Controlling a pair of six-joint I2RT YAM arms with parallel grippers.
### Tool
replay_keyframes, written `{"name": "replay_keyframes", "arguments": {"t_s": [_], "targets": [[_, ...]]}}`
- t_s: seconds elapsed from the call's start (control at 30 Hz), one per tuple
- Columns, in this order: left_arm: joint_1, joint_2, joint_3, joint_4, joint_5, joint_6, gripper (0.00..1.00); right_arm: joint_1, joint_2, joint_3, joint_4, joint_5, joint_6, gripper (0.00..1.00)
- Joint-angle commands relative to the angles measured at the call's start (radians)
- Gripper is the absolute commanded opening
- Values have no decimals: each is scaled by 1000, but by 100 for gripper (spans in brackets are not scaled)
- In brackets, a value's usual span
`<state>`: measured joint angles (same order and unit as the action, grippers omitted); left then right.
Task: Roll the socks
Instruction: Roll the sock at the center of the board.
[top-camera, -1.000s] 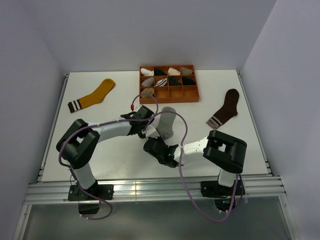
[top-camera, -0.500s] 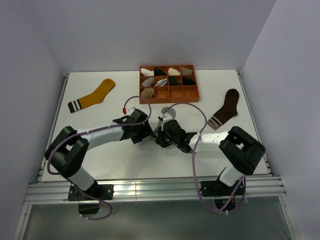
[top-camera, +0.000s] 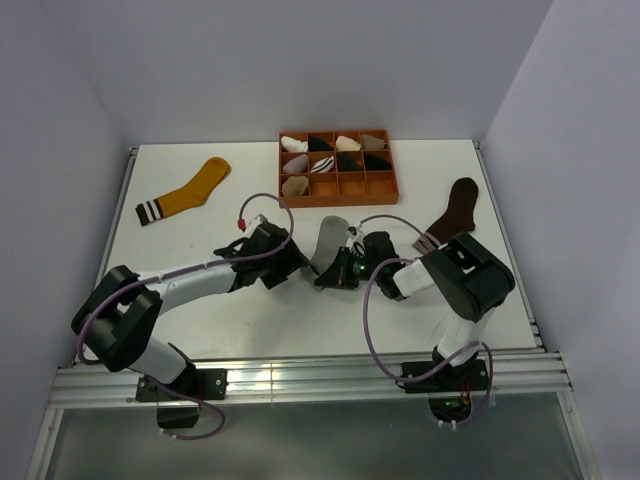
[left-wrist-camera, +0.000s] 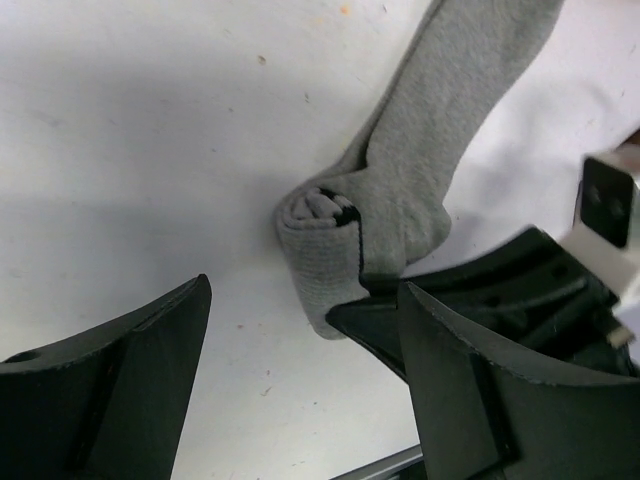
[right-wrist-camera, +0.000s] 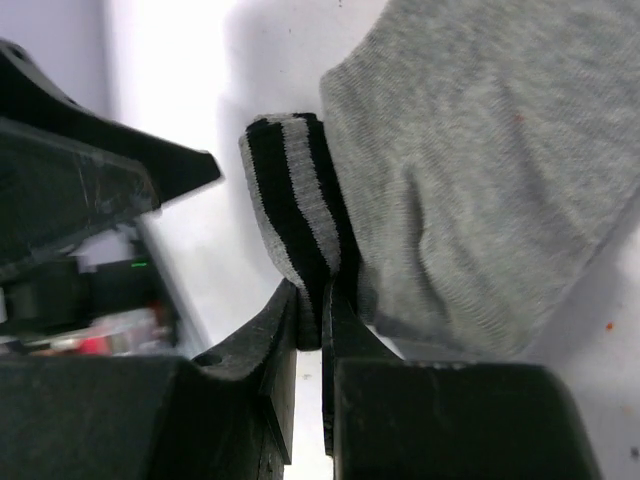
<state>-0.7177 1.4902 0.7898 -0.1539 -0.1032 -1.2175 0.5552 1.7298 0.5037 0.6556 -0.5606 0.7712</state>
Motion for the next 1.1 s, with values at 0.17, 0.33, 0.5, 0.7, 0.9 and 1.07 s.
{"name": "replay_keyframes", "arguments": {"t_s": [0.17,0.33,0.5,0.7,0.9,1.07], "targets": [[-32,65,6,68,20,-4,76,-69,155,-14,75,-205,132,0],[-31,126,31,62,16,-5,72,-74,145,36,-43,-196,74,0],[-31,173,49,59,8,-8,66,-75,145,73,-119,-196,39,0],[-29,220,57,24,7,-14,46,-78,157,91,-134,-205,37,0],[-31,262,86,-18,11,16,20,-78,84,84,-178,-144,-24,11],[-29,300,135,-104,10,72,6,-26,-87,76,-316,58,-186,39]]}}
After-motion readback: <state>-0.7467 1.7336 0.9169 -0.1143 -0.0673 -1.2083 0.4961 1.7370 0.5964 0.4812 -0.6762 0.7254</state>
